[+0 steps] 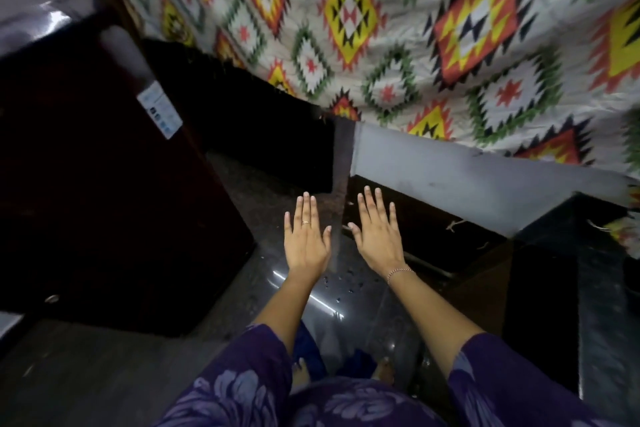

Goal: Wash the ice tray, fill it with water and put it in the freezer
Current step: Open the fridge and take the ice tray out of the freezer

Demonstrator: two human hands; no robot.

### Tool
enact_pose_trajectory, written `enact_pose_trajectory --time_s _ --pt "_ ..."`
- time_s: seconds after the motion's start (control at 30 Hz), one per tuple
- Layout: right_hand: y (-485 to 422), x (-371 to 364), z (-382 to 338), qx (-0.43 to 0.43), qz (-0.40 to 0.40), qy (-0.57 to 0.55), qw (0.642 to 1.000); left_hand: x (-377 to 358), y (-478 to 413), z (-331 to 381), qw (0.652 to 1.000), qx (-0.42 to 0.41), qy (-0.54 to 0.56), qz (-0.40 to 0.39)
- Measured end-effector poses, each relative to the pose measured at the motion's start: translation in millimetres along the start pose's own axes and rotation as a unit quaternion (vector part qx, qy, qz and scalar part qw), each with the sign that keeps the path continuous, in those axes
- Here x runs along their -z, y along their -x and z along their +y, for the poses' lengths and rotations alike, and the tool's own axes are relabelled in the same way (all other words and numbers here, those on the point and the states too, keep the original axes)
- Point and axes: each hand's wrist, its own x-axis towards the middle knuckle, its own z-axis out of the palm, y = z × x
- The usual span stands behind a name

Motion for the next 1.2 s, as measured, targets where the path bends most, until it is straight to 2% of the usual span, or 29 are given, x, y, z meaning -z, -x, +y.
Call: enact_pose_trajectory --time_s 0.57,1.0,1.2 --pt "-23 -12 -159 0.145 -0.006 -0.020 0.989 23 39 -149 0.991 0.131 -0.007 0.032" --pt "-62 -25 -246 0.276 -0.019 -0.015 0.961 41 49 -225 0.964 0.260 0.001 0.061" --pt "-86 -27 -288 0.322 -0.014 -0.059 0.945 60 39 -256 0.947 0.310 -0.010 0.085"
